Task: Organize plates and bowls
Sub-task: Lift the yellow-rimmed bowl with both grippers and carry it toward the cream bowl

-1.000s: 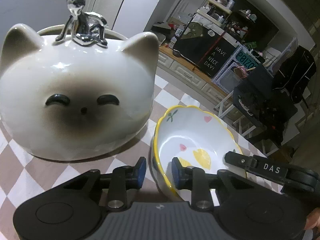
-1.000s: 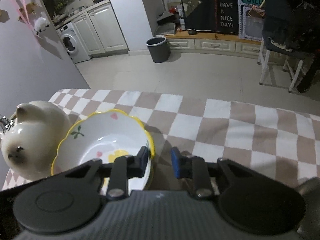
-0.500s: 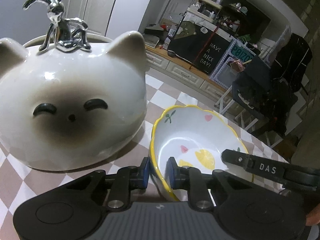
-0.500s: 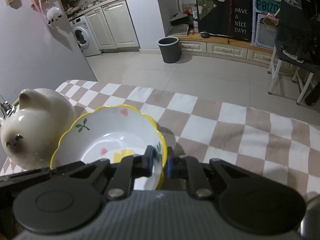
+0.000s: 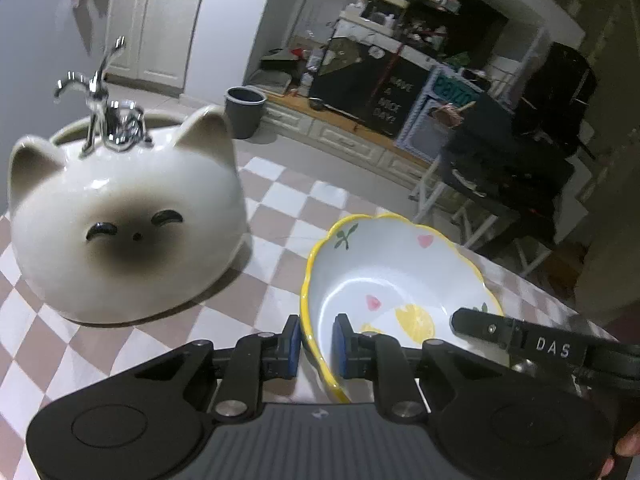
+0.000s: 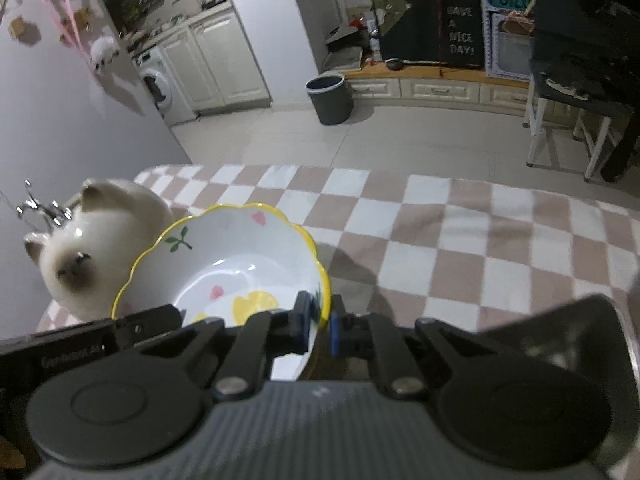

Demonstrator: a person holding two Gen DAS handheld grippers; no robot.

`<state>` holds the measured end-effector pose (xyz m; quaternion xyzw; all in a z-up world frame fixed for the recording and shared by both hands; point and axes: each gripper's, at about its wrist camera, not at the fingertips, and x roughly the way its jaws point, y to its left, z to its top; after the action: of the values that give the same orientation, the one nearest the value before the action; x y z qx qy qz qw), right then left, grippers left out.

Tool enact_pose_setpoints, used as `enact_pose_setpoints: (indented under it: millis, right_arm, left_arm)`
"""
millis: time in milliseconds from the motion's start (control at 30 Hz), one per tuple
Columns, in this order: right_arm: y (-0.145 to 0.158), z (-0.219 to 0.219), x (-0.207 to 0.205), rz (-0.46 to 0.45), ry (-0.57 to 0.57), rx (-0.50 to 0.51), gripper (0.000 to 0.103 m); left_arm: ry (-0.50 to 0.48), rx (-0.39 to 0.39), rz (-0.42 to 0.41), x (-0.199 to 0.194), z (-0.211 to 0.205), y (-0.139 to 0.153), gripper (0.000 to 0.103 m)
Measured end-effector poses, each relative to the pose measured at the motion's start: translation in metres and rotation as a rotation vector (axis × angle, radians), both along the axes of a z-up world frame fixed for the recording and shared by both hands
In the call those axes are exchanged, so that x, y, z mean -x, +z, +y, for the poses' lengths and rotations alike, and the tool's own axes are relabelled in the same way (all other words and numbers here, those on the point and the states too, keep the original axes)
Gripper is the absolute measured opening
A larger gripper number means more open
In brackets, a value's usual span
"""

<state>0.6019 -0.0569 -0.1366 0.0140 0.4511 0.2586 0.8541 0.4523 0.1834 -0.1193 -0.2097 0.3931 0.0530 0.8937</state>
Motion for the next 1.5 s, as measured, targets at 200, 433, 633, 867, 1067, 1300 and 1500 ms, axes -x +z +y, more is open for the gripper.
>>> enact_pose_setpoints:
  millis: [200, 433, 633, 867, 1067, 1300, 1500]
  right_arm:
    - [0.031, -0.019, 0.032, -0.032, -0.026, -0.035, 0.011]
    - [0.068, -0.044, 0.076, -0.074, -0.046, -0.042, 0.010]
    - [0.090, -0.067, 0.117, -0.103, -0.061, -0.049, 0.010]
    - [0.104, -0.097, 0.170, -0.121, -0.074, -0.044, 0.010]
    - [0.109, -0.120, 0.215, -0.128, -0.104, -0.039, 0.010]
    - [0.102, -0.128, 0.251, -0.114, -0.108, -0.035, 0.010]
    - [0.089, -0.137, 0.283, -0.092, -0.112, -0.037, 0.010]
  left_arm:
    - [-0.042, -0.037, -0.031, 0.025, -0.018, 0.036, 0.019]
    - [-0.099, -0.036, -0.047, 0.069, -0.040, 0.070, 0.019]
    - [-0.136, -0.040, -0.079, 0.110, -0.060, 0.091, 0.019]
    - [-0.195, -0.040, -0.116, 0.163, -0.082, 0.111, 0.019]
    - [-0.247, -0.046, -0.132, 0.207, -0.095, 0.116, 0.019]
    - [-0.287, -0.046, -0.123, 0.249, -0.101, 0.110, 0.019]
    - [-0.305, -0.043, -0.112, 0.273, -0.103, 0.100, 0.019]
